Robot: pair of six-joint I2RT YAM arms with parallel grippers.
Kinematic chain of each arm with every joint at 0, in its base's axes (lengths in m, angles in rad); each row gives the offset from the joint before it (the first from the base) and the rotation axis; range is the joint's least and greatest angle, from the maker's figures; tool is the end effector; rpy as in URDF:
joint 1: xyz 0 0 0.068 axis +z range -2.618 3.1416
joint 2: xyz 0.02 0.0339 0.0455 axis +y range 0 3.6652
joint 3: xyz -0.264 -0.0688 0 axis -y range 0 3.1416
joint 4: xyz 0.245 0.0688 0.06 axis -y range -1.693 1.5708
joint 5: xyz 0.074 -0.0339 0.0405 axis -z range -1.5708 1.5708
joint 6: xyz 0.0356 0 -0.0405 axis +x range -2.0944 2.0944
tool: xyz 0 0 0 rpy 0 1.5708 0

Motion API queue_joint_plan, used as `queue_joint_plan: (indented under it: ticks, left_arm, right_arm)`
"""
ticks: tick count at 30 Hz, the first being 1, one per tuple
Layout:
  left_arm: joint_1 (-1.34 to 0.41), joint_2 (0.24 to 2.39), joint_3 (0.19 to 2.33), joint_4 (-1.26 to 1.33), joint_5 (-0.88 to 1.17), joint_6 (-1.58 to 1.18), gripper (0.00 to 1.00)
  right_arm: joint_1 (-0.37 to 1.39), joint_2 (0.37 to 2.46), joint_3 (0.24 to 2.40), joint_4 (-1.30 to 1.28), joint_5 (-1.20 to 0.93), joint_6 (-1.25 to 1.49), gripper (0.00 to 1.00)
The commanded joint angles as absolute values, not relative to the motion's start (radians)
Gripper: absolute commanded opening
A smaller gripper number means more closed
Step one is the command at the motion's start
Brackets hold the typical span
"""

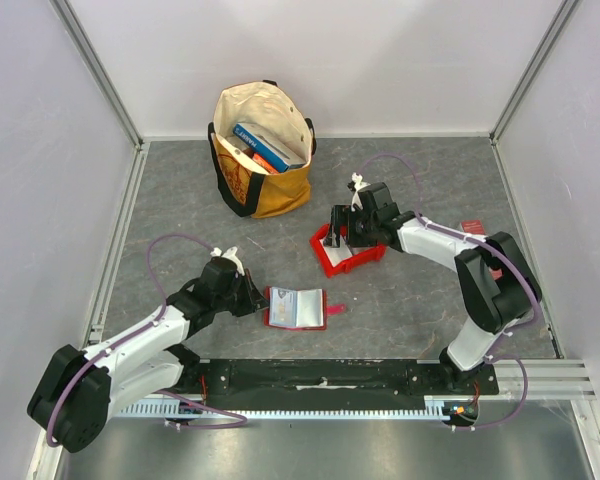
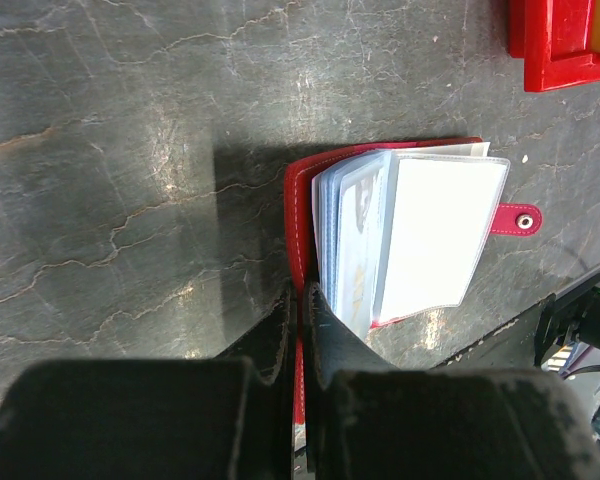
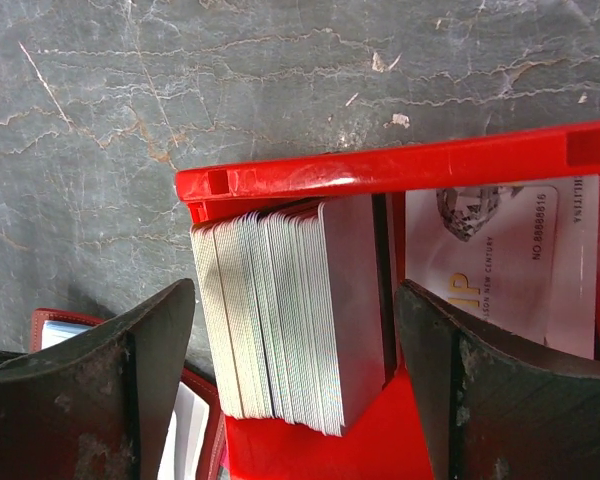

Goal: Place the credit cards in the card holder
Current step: Pick up the credit card from the storage box.

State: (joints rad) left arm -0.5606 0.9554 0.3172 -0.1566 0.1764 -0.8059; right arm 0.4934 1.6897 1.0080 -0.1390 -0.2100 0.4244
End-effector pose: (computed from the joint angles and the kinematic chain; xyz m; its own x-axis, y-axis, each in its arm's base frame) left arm 0.1462 -0.0991 0.1535 -0.8713 -0.2916 -0.3947 -0.0016 0.8059 -0.5921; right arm 0.3079 0.1740 0.1882 -0.8295 0.0112 -0.5584 -0.2708 0.8663 0.4197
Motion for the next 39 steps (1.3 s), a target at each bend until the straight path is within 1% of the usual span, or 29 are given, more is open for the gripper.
queue_joint_plan:
  ticks: [1,5,16,26,29,32,36,39]
  left_arm:
    - [-0.56,0.954,0.347,-0.155,0.166,-0.772,0.02]
    - [-0.561,0.954,0.347,-0.155,0.163,-0.772,0.02]
    - [-0.561,0.962,0.342,-0.149,0.167,-0.77,0.02]
    - [-0.56,0.965,0.339,-0.141,0.17,-0.772,0.02]
    - [-0.561,0.966,0.339,-0.14,0.172,-0.773,0.02]
    - [-0.561,0.974,0.339,-0.137,0.176,-0.772,0.02]
    - [-0.561,0.982,0.339,-0.133,0.179,-0.772,0.02]
    - [-0.561,0.983,0.336,-0.129,0.181,-0.773,0.02]
  right_arm:
    - [0.482,1.713,1.051,-0.109,-0.279,0.413,0.88]
    - [0.477,1.701,1.051,-0.101,-0.307,0.416,0.85]
    - [0.462,1.664,1.039,-0.1,-0.341,0.428,0.69]
    - [0.451,1.641,1.032,-0.104,-0.339,0.433,0.6]
    - [0.449,1.641,1.028,-0.104,-0.334,0.433,0.55]
    - [0.445,1.64,1.026,-0.107,-0.333,0.434,0.46]
    - [0.44,1.637,1.023,-0.107,-0.331,0.433,0.43]
    - [0.437,1.634,1.022,-0.107,-0.336,0.434,0.39]
